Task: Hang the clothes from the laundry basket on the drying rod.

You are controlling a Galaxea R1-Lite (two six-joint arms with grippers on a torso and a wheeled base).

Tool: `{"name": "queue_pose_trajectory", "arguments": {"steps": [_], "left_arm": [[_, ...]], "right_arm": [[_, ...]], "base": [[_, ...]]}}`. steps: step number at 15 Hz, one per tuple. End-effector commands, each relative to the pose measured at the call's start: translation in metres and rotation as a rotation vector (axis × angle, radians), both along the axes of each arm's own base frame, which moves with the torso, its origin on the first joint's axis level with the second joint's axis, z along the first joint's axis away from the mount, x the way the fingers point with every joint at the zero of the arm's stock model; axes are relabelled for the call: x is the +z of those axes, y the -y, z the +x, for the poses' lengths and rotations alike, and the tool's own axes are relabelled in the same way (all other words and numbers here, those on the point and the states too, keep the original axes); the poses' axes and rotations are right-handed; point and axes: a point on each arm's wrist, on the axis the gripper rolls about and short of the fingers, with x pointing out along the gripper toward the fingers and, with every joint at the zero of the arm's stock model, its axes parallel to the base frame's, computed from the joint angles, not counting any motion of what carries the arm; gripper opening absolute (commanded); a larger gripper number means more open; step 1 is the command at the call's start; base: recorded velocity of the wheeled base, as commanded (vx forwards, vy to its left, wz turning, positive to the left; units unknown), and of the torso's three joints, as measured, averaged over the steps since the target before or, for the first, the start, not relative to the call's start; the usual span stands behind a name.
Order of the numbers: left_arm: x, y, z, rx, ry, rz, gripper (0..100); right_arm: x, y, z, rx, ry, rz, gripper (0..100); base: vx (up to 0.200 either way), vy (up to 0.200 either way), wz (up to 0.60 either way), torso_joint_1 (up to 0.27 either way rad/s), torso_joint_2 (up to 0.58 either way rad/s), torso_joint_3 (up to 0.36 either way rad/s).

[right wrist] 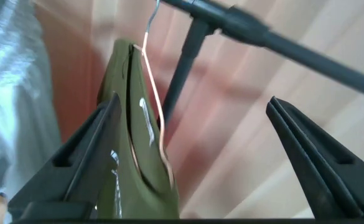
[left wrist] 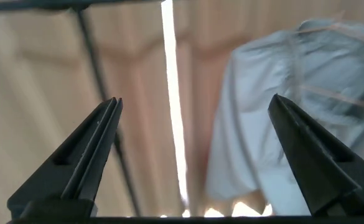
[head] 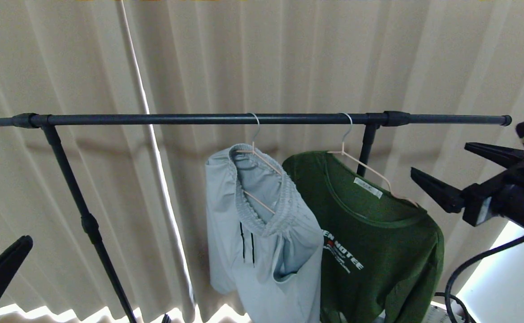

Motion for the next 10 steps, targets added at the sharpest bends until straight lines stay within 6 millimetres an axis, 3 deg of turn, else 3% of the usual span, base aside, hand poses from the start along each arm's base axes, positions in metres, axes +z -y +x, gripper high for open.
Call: {"name": "queue_pose_trajectory", "arguments": {"steps": [1, 6, 10], "left_arm": [[-0.004, 0.002, -0.023, 0.027, 0.039, 0.004, 100], [-0.022, 0.007, -0.063, 0.027, 0.067, 0.003, 100], [-0.033, 0.010, -0.084, 0.028, 0.120, 0.008, 100]], "right_arm": [[0.001, 0.018, -0.048, -0.002, 0.077, 0.026, 100], [-0.032, 0.045, -0.120, -0.011, -0.083, -0.037, 100], [-0.059, 0.061, -0.156, -0.100, -0.221, -0.085, 100]], "base": [[0.000, 0.000, 0.00, 0.000, 0.00, 0.000], [0.000, 0.000, 0.00, 0.000, 0.00, 0.000], [0.000, 0.000, 0.00, 0.000, 0.00, 0.000]]}}
